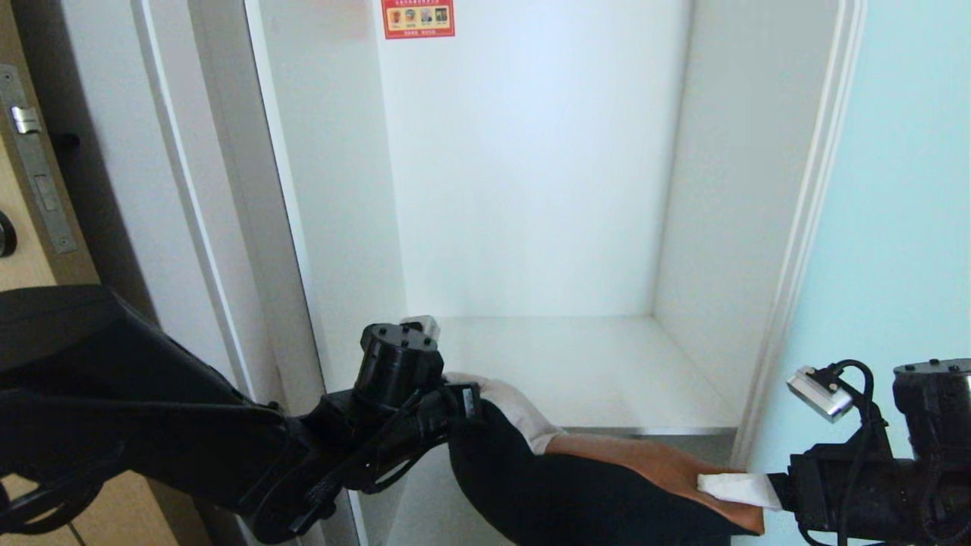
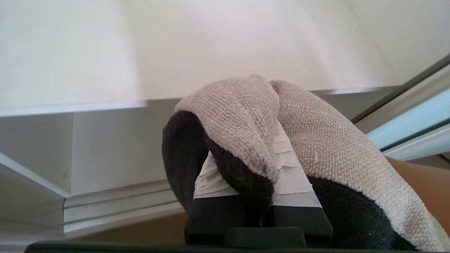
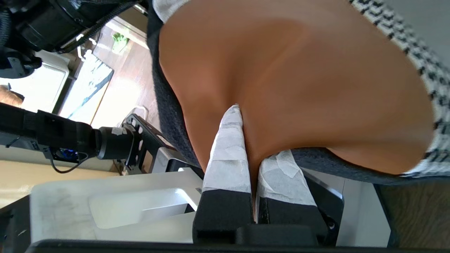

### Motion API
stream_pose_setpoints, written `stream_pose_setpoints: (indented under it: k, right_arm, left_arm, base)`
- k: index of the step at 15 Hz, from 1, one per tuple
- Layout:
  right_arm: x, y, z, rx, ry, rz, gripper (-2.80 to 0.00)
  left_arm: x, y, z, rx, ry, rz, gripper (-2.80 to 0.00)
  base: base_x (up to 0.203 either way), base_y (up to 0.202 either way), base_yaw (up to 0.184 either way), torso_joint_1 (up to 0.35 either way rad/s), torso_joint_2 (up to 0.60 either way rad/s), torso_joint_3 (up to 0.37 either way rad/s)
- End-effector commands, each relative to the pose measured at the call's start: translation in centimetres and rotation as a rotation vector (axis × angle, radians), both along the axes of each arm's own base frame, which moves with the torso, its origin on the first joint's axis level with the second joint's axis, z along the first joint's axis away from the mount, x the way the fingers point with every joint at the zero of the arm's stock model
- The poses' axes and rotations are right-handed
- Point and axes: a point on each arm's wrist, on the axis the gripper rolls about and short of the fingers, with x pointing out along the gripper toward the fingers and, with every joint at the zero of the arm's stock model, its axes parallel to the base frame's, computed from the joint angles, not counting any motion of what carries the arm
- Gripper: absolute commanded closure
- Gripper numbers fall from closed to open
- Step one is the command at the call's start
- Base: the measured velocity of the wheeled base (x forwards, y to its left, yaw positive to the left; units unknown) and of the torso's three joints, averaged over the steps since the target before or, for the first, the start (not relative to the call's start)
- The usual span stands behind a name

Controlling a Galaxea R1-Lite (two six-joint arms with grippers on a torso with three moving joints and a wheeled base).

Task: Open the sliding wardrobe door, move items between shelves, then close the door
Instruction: Place the pillow on the higher shelf

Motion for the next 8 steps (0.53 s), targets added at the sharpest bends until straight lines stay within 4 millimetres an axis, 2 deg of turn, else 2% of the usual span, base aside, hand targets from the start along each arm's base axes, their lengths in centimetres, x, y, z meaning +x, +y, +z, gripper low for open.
stream_pose_setpoints:
  k: [1, 8]
  right_arm:
    - [-0.8, -0.1, 1.6, 0.021, -0.074, -0.001, 0.0]
    - [-1.4, -0.3, 5.8, 0.046, -0.213, -0.049, 0.0]
  left_arm:
    - [-0.1, 0.1, 2.0, -0.044, -0.07, 0.009, 0.0]
    - [-1.8, 1.1, 7.8, -0.099, -0.16, 0.008, 0.0]
  base:
    - [0.0, 0.0, 0.0, 0.0, 0.0, 0.0]
    - [0.0, 0.0, 0.0, 0.0, 0.0, 0.0]
